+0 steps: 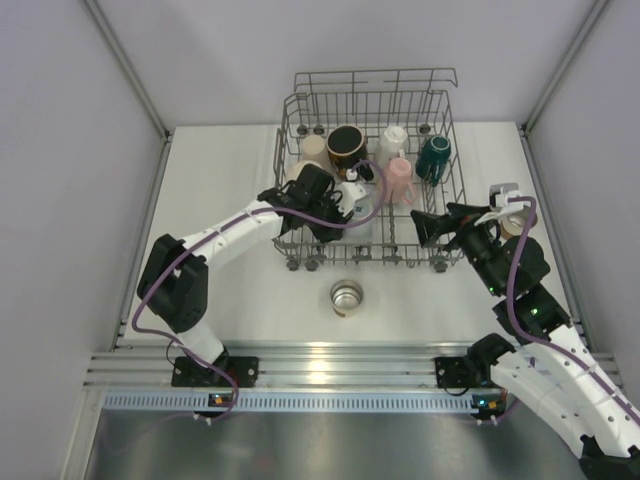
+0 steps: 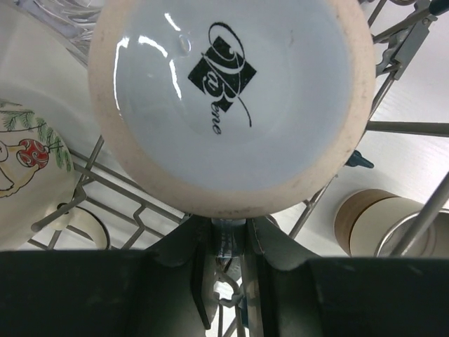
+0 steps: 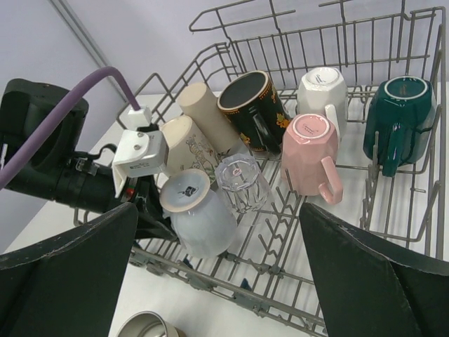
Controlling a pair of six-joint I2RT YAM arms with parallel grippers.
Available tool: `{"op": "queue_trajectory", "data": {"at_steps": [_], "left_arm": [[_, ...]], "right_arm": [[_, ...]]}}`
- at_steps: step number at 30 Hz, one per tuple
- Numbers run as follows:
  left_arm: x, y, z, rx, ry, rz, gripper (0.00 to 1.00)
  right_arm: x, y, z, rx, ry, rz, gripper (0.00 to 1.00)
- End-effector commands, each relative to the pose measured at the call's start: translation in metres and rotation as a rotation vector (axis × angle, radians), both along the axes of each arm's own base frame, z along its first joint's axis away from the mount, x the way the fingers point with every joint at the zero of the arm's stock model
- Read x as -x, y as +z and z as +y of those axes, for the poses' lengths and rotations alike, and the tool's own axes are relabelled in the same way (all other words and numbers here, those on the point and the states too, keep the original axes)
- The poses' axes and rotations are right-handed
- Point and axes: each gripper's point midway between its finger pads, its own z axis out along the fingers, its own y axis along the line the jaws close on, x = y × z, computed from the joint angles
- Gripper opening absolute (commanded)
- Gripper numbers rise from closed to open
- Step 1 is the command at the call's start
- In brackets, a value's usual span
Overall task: Load the cups into the dish rack
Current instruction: Place the cup upside down on the dish rack
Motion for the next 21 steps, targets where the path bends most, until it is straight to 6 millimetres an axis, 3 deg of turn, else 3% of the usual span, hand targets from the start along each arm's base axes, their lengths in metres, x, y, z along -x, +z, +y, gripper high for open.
{"op": "queue_trajectory", "data": {"at_steps": [1, 7, 15, 19, 21], "left_arm": [[0.018, -0.007, -0.008, 0.005, -0.051, 0.08, 0.25], [0.017, -0.009, -0.005, -0.006, -0.035, 0.077, 0.39], [0.013, -0.006, 0.002, -0.029, 0.002, 0.045, 0.46], [0.011, 0.007, 0.013, -0.036, 0.047, 0.003, 0.5], [0.008, 0.023, 0.016, -0.021, 0.075, -0.039, 0.52]], "right_arm": [[0.002, 0.006, 0.002, 0.007, 0.004, -0.029, 0.99], [0.002, 0.007, 0.001, 0.003, 0.001, -0.032, 0.99], [0.002, 0.007, 0.0, 0.004, 0.0, -0.032, 1.0], [0.002, 0.008, 0.0, 0.004, -0.003, -0.034, 0.99], [0.002, 0.007, 0.001, 0.002, 0.001, -0.033, 0.99]]}}
